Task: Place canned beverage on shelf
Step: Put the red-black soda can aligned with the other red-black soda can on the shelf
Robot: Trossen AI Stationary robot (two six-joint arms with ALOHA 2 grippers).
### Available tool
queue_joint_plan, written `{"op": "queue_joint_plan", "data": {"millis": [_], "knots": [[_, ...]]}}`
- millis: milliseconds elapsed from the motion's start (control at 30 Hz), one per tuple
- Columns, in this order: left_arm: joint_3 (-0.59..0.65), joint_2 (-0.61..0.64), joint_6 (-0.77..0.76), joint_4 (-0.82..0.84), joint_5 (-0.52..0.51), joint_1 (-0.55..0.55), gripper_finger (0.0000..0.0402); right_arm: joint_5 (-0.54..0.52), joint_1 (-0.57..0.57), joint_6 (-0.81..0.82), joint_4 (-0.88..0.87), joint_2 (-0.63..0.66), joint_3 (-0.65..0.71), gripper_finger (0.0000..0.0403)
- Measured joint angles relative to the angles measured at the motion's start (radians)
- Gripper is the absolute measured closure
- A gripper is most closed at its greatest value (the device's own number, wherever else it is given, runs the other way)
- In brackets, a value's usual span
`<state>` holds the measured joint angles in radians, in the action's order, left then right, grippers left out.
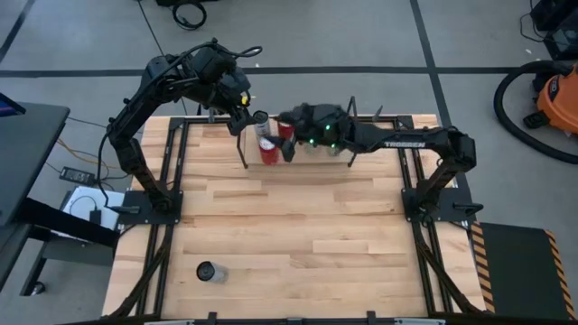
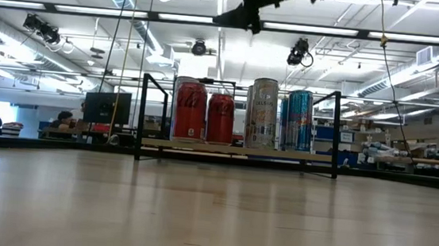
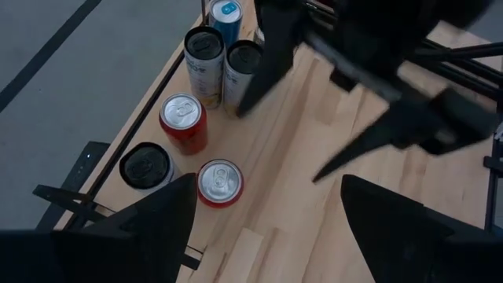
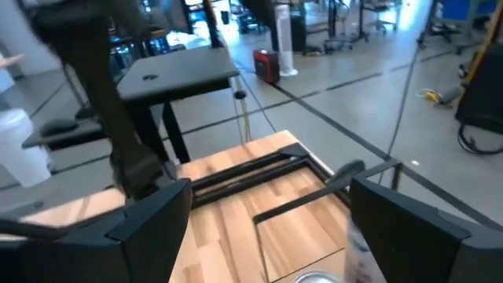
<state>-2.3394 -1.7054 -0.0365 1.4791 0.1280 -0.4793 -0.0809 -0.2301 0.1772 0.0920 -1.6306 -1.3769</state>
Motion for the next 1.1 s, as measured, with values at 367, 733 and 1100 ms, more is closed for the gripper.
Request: {"op": "queue_joint_plan", "data": {"millis": [367,733,1100], "knots": [[0.001,0.006,0.003,-0.01,-0.011,-0.046,0.0086,0.001,-0.047,0.098,-0.479,-0.139,-0.348,0.0048],[0.0,0.015,0.016,0.025,-0.013,-0.103,0.0086,0.08,-0.044,0.123,-0.535,-0.276,-0.396,0.0048],[0.0,0.016,0.033,0.034,-0.011,-0.101,0.0086,-0.031,-0.034,0.119,-0.58,-0.314,-0.396,0.0048]]}}
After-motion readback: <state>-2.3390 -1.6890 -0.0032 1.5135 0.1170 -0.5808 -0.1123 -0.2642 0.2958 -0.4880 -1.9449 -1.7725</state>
